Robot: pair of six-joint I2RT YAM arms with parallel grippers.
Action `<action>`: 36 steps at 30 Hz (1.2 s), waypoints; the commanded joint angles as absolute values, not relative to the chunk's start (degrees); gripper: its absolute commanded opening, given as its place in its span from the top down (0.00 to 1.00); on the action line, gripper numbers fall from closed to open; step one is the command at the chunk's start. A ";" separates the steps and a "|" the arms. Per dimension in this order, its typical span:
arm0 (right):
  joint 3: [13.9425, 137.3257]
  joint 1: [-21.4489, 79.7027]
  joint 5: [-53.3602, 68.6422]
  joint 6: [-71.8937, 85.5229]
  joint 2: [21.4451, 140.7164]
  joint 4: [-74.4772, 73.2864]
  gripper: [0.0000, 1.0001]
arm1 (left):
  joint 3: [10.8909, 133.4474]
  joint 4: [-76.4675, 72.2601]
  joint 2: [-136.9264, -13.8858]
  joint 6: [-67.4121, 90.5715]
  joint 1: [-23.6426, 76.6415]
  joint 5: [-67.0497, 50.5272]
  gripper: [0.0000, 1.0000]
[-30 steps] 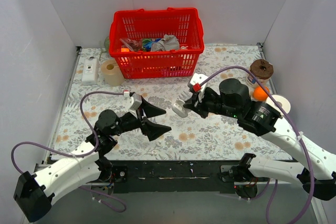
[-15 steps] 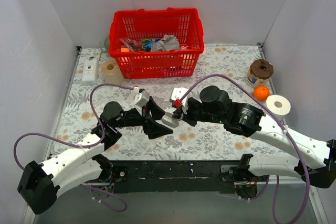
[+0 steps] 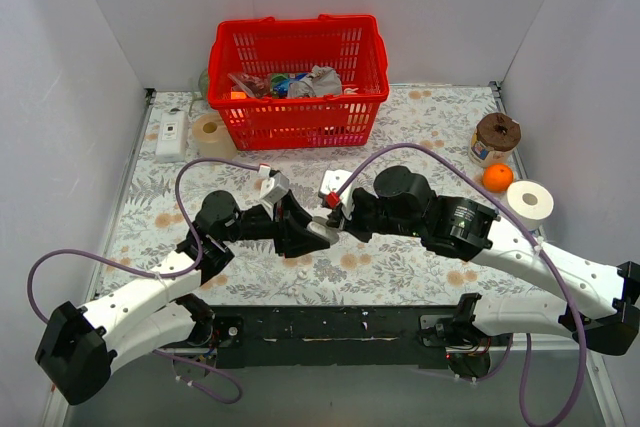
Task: Insert the wireless bluetooth earbuds into the charging case
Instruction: Adjust the charging case, then pick up the earbud from the center of the board.
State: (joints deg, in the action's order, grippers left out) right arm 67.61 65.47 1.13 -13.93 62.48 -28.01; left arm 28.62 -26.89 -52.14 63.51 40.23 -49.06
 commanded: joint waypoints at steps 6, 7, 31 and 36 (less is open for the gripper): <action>69.00 66.27 0.26 -14.41 62.32 -24.96 0.99 | 28.66 -28.92 -51.24 62.14 40.25 -48.79 1.00; 68.91 66.18 0.26 -14.24 62.31 -24.79 0.99 | 28.04 -29.26 -50.63 62.14 40.25 -48.43 1.00; 42.45 55.88 12.49 15.65 64.50 -6.59 0.40 | 22.41 2.54 -10.64 57.92 40.08 -12.48 1.00; 44.55 62.66 9.76 13.10 73.73 -5.89 0.48 | 23.38 3.34 -10.81 58.18 40.08 -13.45 1.00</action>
